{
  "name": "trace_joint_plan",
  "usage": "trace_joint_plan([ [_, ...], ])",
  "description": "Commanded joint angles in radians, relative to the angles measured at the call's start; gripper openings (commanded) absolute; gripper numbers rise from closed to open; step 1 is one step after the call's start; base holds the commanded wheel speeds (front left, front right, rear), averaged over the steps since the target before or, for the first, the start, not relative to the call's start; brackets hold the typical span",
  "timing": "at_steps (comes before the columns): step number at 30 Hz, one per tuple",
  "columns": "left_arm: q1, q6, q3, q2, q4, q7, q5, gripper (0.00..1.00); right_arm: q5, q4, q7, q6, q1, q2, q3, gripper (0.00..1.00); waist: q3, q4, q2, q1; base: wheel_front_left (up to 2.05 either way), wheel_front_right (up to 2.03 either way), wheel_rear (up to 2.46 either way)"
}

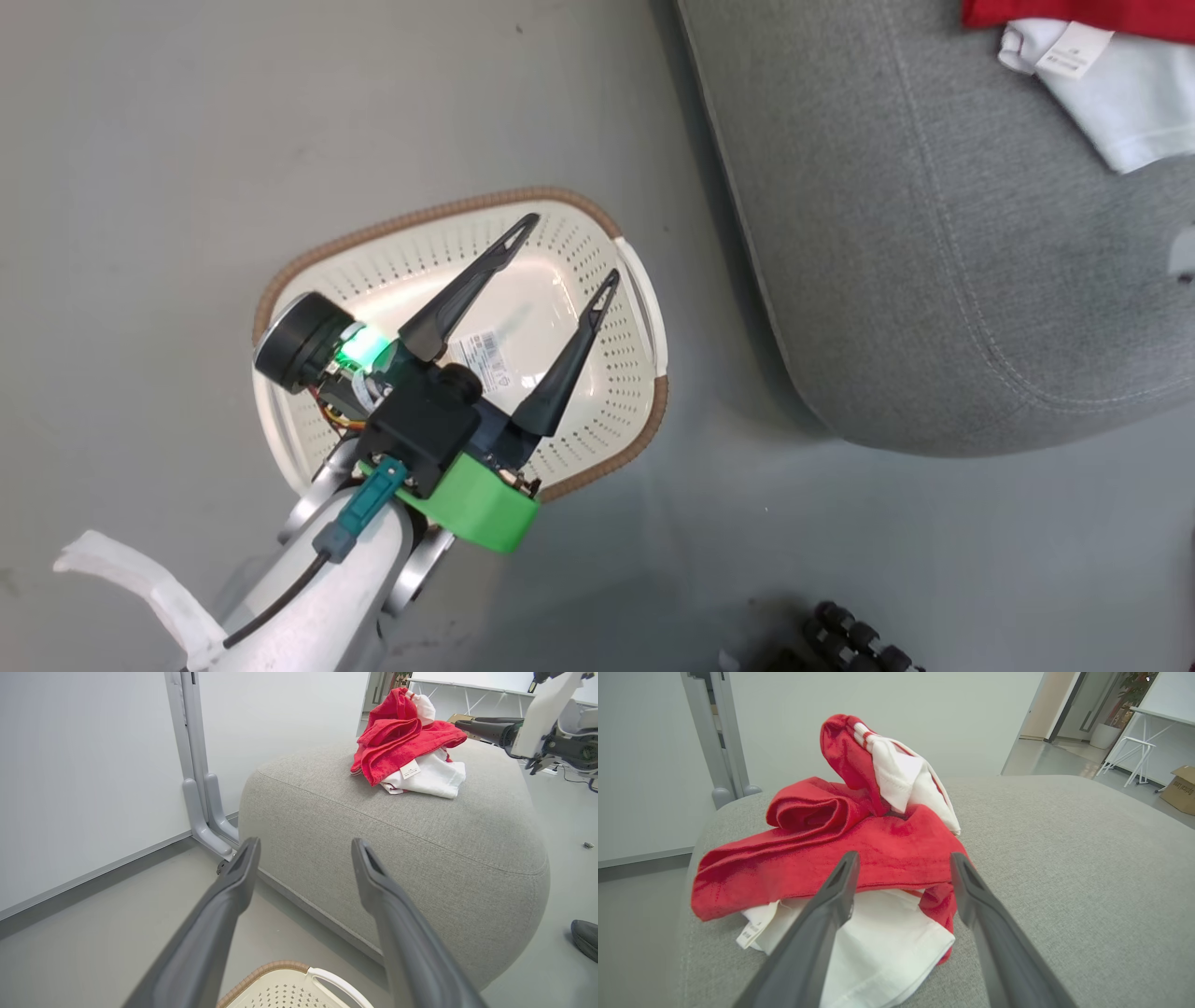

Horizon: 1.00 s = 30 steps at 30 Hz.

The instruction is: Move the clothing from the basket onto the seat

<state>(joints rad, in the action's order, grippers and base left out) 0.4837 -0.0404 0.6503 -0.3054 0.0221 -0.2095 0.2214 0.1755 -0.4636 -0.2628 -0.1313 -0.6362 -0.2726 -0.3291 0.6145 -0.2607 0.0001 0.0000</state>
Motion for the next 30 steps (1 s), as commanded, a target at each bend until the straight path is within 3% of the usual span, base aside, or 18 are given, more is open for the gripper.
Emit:
trace_joint_plan([
  [1,-0.025,0.01,-0.007,0.002,-0.012,-0.011,0.009,1.0,-0.013,0.02,-0.003,0.001,0.042,0.018,-0.001,1.0,-0.095,0.026,-0.0001,0.0,0.0,0.0,0.0],
  [10,-0.107,0.077,-0.094,0.024,-0.055,-0.05,0.075,1.0,-0.056,0.183,-0.003,0.001,0.246,0.138,0.044,1.0,-0.222,0.091,-0.0001,0.0,0.0,0.0,0.0],
  [20,-0.198,0.161,-0.286,0.059,-0.033,-0.055,0.094,1.0,-0.087,0.356,-0.003,0.001,0.395,0.2,0.15,1.0,-0.306,0.182,-0.0001,0.0,0.0,0.0,0.0],
  [25,-0.26,0.173,-0.395,0.094,-0.012,-0.055,0.083,1.0,-0.09,0.43,0.011,0.001,0.449,0.212,0.212,1.0,-0.338,0.219,-0.0001,0.0,0.0,0.0,0.0],
  [30,-0.337,0.155,-0.485,0.13,-0.013,-0.055,0.055,1.0,-0.089,0.479,0.04,0.001,0.504,0.216,0.253,1.0,-0.378,0.246,-0.0001,0.0,0.0,0.0,0.0],
])
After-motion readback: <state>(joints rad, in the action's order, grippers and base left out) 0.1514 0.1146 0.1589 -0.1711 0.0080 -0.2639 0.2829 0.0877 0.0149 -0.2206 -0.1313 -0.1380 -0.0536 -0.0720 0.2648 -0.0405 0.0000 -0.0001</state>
